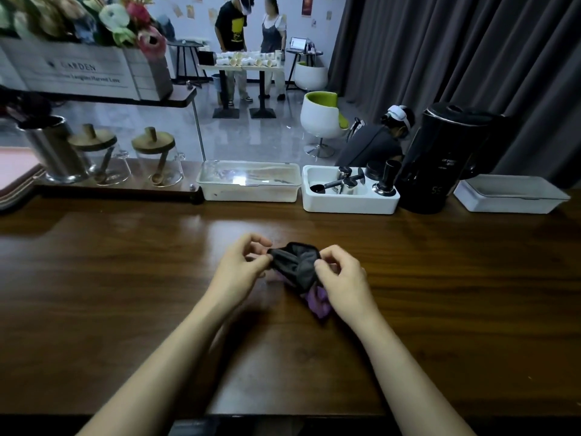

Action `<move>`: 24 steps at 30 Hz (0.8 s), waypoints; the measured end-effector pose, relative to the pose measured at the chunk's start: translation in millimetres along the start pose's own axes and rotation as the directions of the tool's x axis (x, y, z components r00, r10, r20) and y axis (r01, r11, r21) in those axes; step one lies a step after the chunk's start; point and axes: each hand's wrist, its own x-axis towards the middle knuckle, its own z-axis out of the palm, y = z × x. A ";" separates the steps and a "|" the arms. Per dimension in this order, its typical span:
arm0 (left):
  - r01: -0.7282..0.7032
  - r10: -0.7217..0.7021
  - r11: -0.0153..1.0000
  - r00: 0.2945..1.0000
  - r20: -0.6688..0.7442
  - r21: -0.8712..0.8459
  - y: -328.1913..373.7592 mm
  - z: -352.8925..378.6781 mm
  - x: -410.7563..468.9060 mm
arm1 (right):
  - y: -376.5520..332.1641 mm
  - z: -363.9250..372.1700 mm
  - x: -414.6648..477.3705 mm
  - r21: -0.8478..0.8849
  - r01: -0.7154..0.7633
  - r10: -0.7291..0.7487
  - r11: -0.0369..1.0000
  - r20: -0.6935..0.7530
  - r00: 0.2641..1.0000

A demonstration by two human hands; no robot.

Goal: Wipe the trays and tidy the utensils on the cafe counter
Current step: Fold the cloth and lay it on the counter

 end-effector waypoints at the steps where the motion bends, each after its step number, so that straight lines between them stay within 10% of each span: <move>1: -0.003 0.002 1.000 1.000 -0.018 -0.011 4.4 -2.8 1.8 | -2.0 -6.0 4.8 0.106 -0.028 0.028 0.994 0.002 1.000; 13: -0.095 0.037 0.974 0.963 -0.268 -0.207 56.2 -49.5 49.7 | -29.5 -82.2 55.0 0.690 -0.091 0.278 0.718 -0.164 0.947; 19: -0.101 0.036 0.952 0.974 -0.224 -0.289 46.2 -54.2 54.5 | 2.8 -82.2 53.9 0.374 -0.030 0.099 0.927 -0.167 0.981; 24: 0.043 -0.077 0.974 0.986 -0.147 -0.224 37.0 -54.6 60.7 | 6.3 -82.1 60.0 0.105 -0.265 0.256 0.958 0.096 0.962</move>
